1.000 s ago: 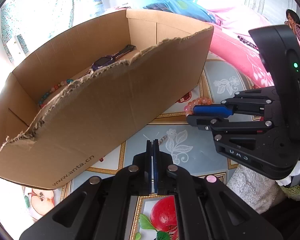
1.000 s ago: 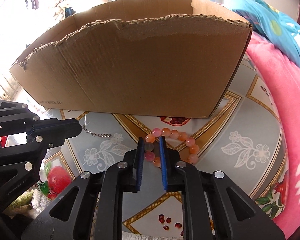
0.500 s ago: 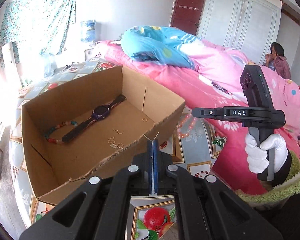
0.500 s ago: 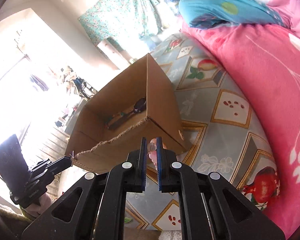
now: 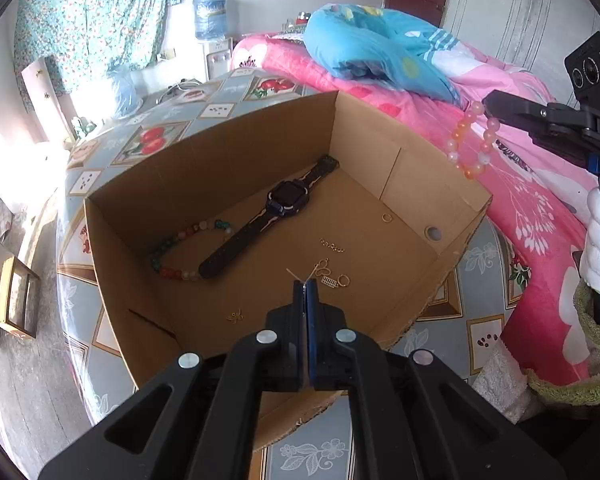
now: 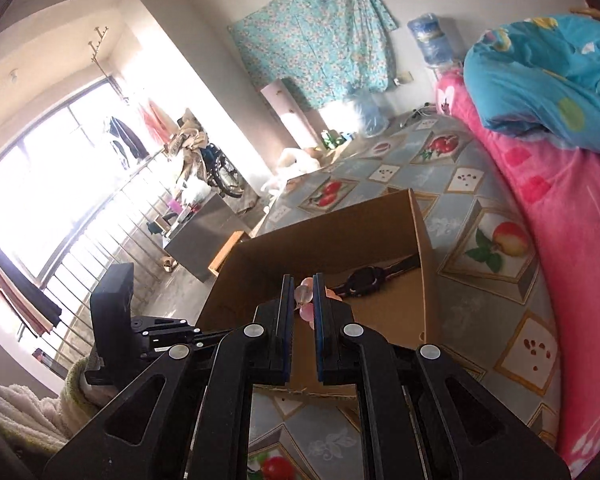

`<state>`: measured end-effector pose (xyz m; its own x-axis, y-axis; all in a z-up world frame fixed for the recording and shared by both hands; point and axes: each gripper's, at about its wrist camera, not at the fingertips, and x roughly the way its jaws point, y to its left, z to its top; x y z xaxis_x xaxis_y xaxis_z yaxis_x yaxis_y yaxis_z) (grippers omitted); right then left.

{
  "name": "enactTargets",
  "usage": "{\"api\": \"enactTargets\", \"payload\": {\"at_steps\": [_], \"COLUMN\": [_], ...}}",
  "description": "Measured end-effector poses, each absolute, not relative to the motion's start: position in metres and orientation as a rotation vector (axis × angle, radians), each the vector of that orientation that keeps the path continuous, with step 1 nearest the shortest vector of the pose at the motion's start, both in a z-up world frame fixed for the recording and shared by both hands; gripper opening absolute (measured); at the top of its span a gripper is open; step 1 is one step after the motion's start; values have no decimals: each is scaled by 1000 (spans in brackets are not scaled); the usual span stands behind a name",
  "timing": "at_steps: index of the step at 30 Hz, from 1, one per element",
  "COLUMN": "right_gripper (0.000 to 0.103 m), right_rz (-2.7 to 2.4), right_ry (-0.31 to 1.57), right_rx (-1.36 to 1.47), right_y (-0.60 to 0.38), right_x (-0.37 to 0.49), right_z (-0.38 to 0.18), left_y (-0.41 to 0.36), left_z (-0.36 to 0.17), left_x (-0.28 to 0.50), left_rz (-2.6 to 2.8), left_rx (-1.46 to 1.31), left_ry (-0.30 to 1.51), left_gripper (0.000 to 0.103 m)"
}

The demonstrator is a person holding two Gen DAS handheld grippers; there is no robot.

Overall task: Organize jewelry
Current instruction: 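Carry the chain into the box with the left tool while the right tool carries the pink bracelet in, then open both tools over the box and withdraw them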

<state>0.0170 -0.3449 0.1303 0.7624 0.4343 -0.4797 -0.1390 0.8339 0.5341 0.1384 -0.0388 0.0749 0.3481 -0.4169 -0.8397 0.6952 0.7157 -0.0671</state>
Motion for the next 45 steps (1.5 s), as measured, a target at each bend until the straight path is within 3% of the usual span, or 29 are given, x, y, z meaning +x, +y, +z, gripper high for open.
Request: {"api": "enactTargets", "payload": {"at_steps": [7,12,18,24,28,32,35,38,40,45], "right_gripper": [7,7,7,17,18,24,30,42,47,47], "right_rz": [464,499,544,475,434,387,272,123,66,45], "right_ry": [862,1001,1160,1273,1233,1077,915,794,793,905], "right_rx": [484,481,507,438,438,450,400,328,354,511], "right_y": [-312,-294,-269,-252,-261,-288,-312,-335,-350,-374], "right_x": [79,104,134,154,145,114,79,46,32,28], "right_z": [106,93,76,63,72,102,129,147,141,99], "left_y": [-41,-35,-21,-1,11,27,44,61,68,69], "left_z": [55,51,64,80,87,95,99,92,77,52], "left_x": [148,149,144,132,125,119,115,123,132,141], "left_rz": [-721,-708,-706,-668,-629,-582,-509,-420,-361,-455], "left_rx": [356,341,272,201,167,106,60,-6,-33,-195], "left_ry": [1067,1081,1020,932,879,822,774,795,865,991], "left_gripper": [2,15,17,27,31,38,53,67,68,68]}}
